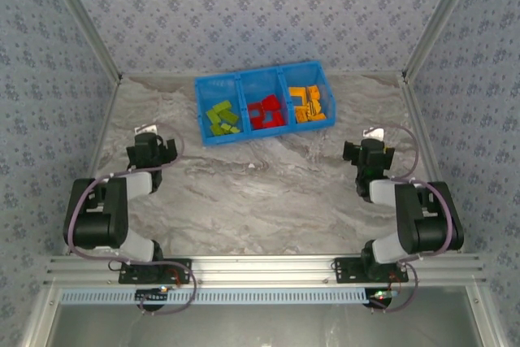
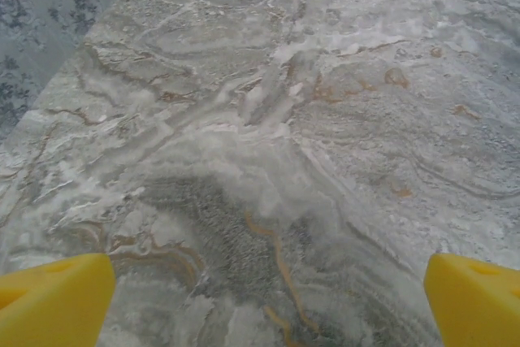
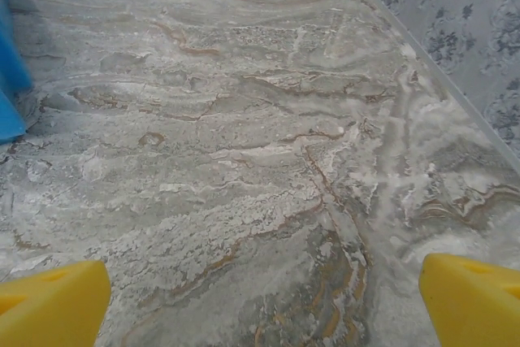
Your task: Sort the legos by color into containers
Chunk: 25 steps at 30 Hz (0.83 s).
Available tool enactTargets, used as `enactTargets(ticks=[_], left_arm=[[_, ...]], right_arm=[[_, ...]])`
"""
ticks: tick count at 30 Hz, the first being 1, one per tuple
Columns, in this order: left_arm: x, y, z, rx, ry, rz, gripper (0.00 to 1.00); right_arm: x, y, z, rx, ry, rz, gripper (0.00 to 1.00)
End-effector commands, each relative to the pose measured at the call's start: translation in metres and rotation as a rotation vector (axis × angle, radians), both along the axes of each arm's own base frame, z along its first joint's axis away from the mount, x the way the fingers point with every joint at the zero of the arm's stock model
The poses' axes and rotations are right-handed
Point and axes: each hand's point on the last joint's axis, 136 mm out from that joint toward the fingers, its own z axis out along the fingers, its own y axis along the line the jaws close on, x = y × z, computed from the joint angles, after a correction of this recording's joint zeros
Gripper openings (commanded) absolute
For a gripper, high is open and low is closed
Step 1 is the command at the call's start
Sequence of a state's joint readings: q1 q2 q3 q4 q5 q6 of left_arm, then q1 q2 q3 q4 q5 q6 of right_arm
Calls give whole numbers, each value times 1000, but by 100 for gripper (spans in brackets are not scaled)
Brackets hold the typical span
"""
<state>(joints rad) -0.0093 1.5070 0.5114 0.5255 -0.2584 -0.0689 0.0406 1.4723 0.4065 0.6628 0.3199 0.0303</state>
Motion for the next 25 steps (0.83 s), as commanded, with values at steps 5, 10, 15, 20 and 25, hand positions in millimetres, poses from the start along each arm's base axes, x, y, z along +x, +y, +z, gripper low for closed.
enactTargets(ticks=[5, 10, 15, 20, 25], left_arm=[[-6, -11, 15, -11, -199, -58, 98], [2, -11, 12, -40, -166, -79, 98], [2, -10, 12, -39, -170, -77, 98], [2, -10, 13, -37, -173, -78, 98], [2, -10, 13, -36, -172, -77, 98]], right_arm=[[4, 18, 8, -2, -110, 135, 100], [9, 6, 5, 45, -85, 94, 100], [9, 6, 5, 40, -87, 94, 100], [10, 6, 5, 39, -88, 95, 100], [10, 7, 5, 39, -87, 95, 100]])
